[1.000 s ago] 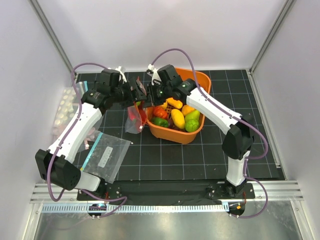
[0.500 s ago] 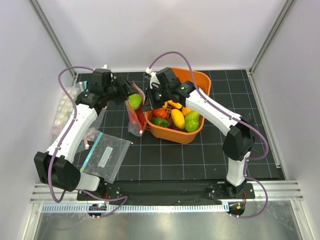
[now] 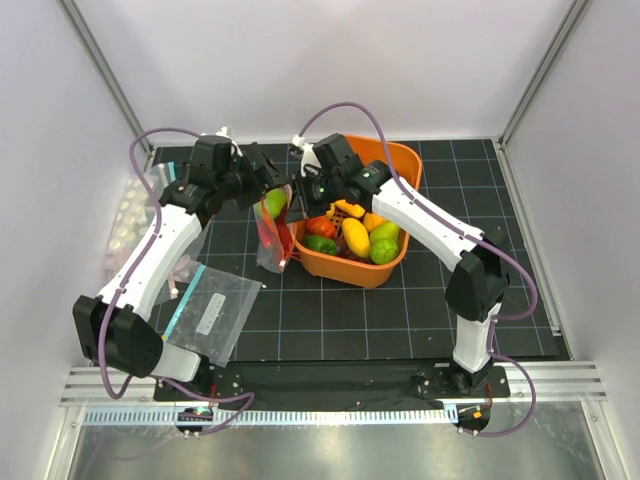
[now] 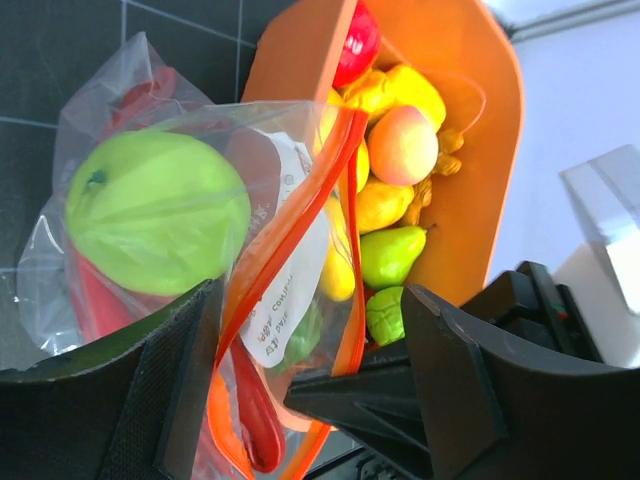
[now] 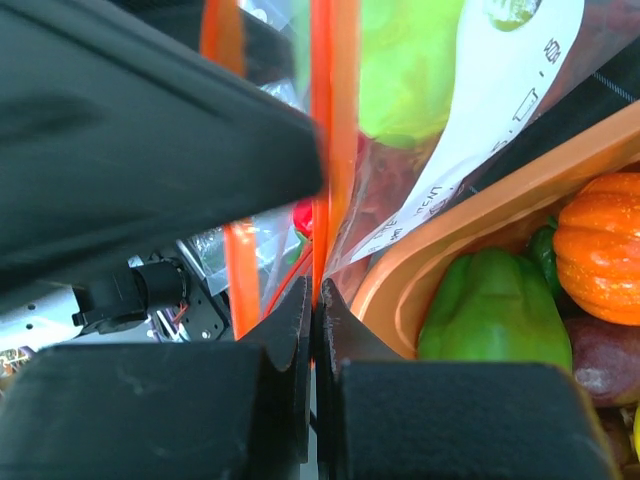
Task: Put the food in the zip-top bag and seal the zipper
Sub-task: Zip the zipper food storage bag at the center of the board.
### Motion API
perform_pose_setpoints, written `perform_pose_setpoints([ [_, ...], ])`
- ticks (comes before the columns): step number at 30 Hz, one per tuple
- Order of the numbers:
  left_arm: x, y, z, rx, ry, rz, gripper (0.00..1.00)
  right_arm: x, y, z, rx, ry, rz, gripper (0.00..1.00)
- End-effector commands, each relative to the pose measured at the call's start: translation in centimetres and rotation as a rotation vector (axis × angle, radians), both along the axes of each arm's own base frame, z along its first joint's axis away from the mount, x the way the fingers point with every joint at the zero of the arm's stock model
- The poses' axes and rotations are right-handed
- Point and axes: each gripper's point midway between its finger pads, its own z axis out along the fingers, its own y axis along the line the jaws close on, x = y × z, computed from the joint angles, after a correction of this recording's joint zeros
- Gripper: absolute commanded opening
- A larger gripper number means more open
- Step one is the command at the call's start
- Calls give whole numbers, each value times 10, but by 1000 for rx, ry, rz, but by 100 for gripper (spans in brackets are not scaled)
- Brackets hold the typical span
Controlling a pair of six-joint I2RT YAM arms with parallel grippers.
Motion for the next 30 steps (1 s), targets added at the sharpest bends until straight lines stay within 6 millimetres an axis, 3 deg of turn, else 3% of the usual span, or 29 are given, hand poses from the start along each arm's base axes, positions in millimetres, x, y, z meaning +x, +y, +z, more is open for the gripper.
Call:
perform_pose_setpoints([
  [1,4,-13,8,23,-26,-40,74,1,2,46,64,-97,17,1],
  [6,-3,-25,-7,90,23,-61,69,3,0,48,48,-108,9,1],
  [9,-1,-26,-11,110,40,-58,57,3,1,51,55,-116,10,1],
  [11,3,-25,-2,113,26,-52,36,2,2,50,51,-115,15,2],
  [12,6,-25,-2,125,30,-49,22,1,2,47,44,-110,16,10],
  [16,10,-17,8,183,43,-20,1,-5,-4,45,27,-118,-3,55],
  [19,8,-8,11,215,74,6,0,-15,-13,55,29,-137,-28,64],
  [20,8,0,9,236,86,36,0,-20,-18,66,44,-157,-33,65],
  [23,7,8,10,227,108,77,0,-39,-23,76,35,-191,-32,67],
  [30,2,8,20,166,141,113,0,-70,-38,52,-36,-233,-23,71],
])
